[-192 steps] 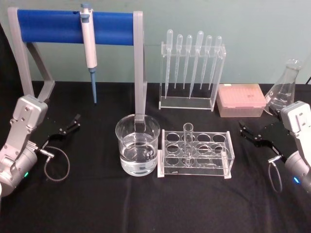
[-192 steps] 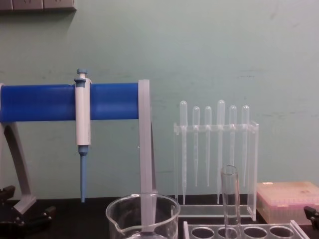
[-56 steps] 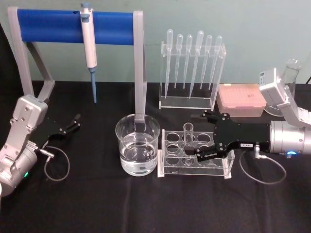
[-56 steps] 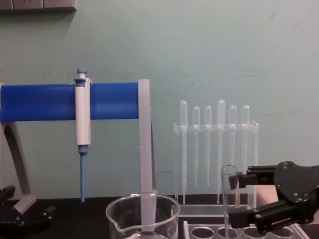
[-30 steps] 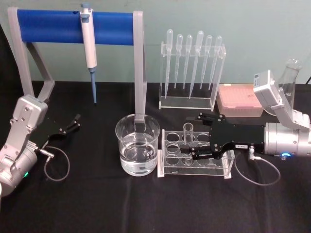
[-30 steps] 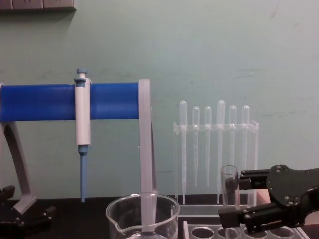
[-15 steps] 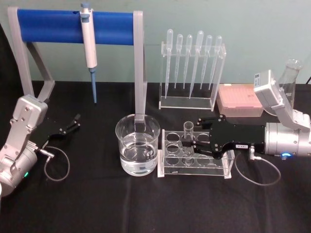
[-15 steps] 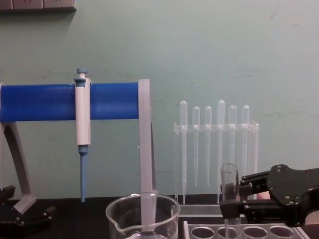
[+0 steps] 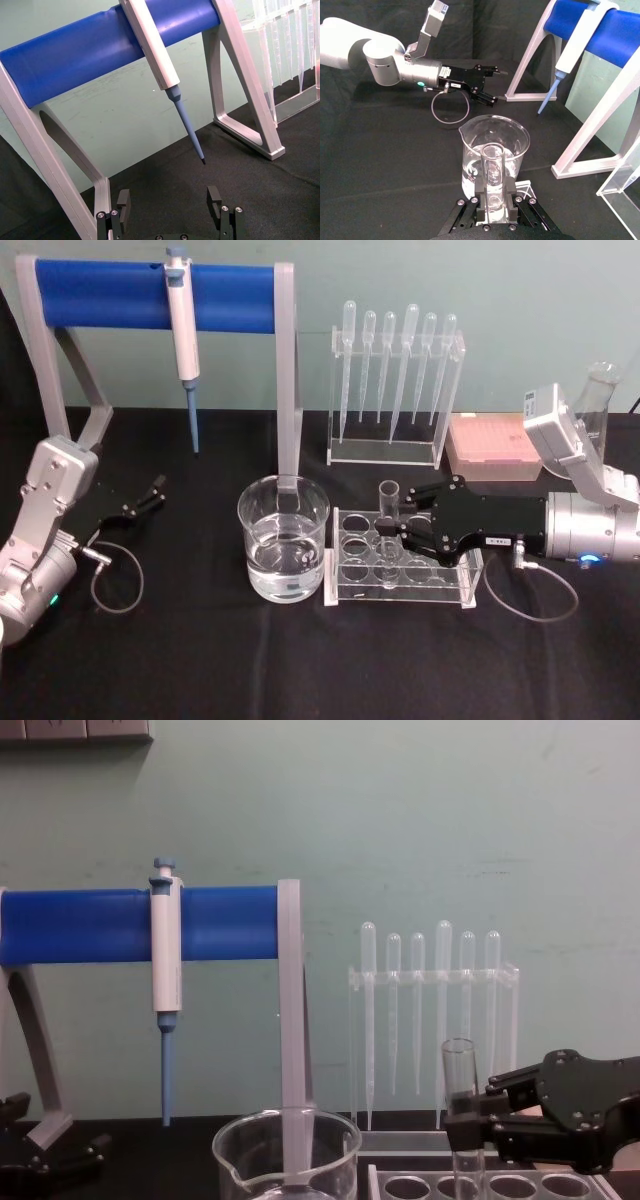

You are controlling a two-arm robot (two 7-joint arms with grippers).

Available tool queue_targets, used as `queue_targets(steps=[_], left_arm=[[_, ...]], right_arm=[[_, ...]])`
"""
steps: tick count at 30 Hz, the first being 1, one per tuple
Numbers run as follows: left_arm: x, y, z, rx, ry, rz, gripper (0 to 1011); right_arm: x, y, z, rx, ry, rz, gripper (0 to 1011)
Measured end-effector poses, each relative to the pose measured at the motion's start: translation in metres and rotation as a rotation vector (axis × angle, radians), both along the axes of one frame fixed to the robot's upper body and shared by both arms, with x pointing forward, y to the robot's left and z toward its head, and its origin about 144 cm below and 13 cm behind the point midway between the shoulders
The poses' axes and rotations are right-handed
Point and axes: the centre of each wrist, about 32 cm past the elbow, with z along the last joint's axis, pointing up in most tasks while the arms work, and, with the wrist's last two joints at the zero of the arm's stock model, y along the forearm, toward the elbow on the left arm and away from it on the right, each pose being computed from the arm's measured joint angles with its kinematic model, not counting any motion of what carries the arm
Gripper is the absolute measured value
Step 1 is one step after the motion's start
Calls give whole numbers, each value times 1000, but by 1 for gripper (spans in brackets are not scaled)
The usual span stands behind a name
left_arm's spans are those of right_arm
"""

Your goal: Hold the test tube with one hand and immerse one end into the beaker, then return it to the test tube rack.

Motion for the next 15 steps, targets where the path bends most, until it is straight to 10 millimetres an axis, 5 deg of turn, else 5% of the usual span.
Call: queue_targets(steps=[15], left_arm=[[0, 0, 0, 0, 0, 0, 1000]], right_arm=[[-10, -15, 22, 86, -56, -54, 238]])
